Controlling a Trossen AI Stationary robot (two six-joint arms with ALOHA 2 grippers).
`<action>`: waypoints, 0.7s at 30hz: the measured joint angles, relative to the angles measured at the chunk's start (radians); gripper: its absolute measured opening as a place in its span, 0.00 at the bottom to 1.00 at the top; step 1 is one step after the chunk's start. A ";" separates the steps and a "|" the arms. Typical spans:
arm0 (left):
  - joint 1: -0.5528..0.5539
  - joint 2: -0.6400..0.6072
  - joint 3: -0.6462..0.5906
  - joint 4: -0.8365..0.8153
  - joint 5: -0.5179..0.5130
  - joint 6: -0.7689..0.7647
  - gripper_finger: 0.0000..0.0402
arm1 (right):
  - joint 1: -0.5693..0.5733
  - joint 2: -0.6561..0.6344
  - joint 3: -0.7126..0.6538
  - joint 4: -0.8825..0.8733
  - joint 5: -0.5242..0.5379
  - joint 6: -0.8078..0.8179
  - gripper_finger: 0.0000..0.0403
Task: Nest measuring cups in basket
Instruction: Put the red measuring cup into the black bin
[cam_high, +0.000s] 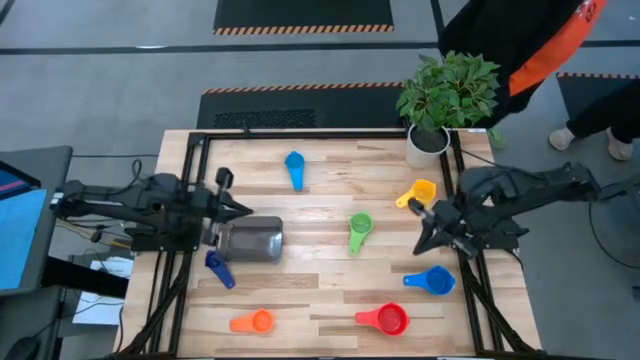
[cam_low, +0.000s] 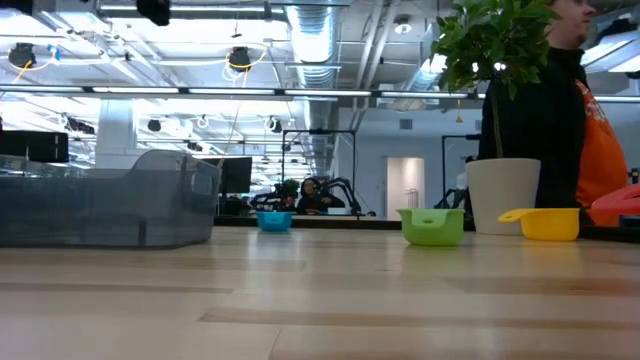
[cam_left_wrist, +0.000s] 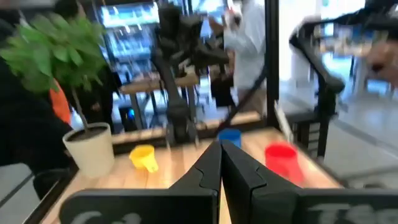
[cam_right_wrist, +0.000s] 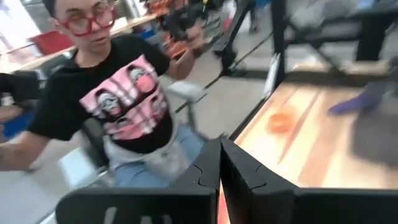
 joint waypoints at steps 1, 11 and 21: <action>0.000 0.035 0.016 -0.011 0.000 0.021 0.00 | 0.018 0.021 0.000 -0.011 0.001 0.017 0.09; 0.008 0.304 0.120 -0.031 -0.087 0.225 0.00 | 0.120 0.231 -0.002 -0.113 0.095 0.071 0.09; 0.064 0.415 0.214 -0.039 -0.248 0.092 0.00 | 0.021 0.323 -0.002 -0.096 0.145 0.209 0.09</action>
